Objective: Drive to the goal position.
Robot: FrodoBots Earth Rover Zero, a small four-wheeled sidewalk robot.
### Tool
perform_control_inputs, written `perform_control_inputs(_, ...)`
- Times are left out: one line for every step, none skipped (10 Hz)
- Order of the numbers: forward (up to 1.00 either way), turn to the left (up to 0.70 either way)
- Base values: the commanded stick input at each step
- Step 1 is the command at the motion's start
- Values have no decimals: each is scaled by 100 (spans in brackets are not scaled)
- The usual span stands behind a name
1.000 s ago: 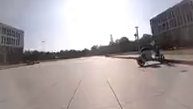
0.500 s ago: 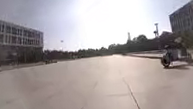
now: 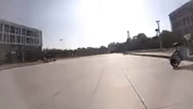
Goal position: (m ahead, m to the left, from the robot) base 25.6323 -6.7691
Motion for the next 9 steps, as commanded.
perform_control_inputs(100,0)
perform_control_inputs(100,0)
perform_control_inputs(100,0)
perform_control_inputs(100,0)
perform_control_inputs(100,0)
perform_control_inputs(100,0)
perform_control_inputs(100,0)
perform_control_inputs(100,0)
perform_control_inputs(100,0)
